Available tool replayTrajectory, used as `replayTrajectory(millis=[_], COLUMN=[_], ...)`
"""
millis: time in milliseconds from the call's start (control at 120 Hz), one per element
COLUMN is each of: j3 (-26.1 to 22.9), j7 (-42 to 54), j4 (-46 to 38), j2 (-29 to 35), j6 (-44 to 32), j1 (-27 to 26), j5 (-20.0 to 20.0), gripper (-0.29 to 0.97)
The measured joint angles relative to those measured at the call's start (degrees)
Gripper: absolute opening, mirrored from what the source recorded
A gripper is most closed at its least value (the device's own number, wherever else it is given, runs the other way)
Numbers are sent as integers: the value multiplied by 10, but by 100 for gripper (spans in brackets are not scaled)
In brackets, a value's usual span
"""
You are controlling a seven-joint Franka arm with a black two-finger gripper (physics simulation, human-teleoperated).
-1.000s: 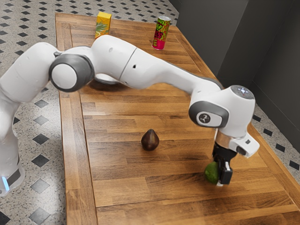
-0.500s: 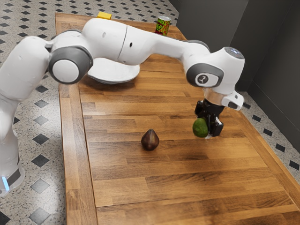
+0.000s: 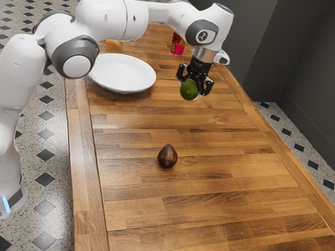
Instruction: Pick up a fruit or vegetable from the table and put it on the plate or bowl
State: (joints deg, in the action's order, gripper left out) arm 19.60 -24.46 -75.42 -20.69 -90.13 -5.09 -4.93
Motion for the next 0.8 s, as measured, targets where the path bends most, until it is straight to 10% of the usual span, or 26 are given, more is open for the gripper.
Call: replayTrajectory(millis=[800], j3=[168], j7=[-71], j4=[-125], j2=[80], j6=[33], j1=[54], j5=[21], gripper=[36])
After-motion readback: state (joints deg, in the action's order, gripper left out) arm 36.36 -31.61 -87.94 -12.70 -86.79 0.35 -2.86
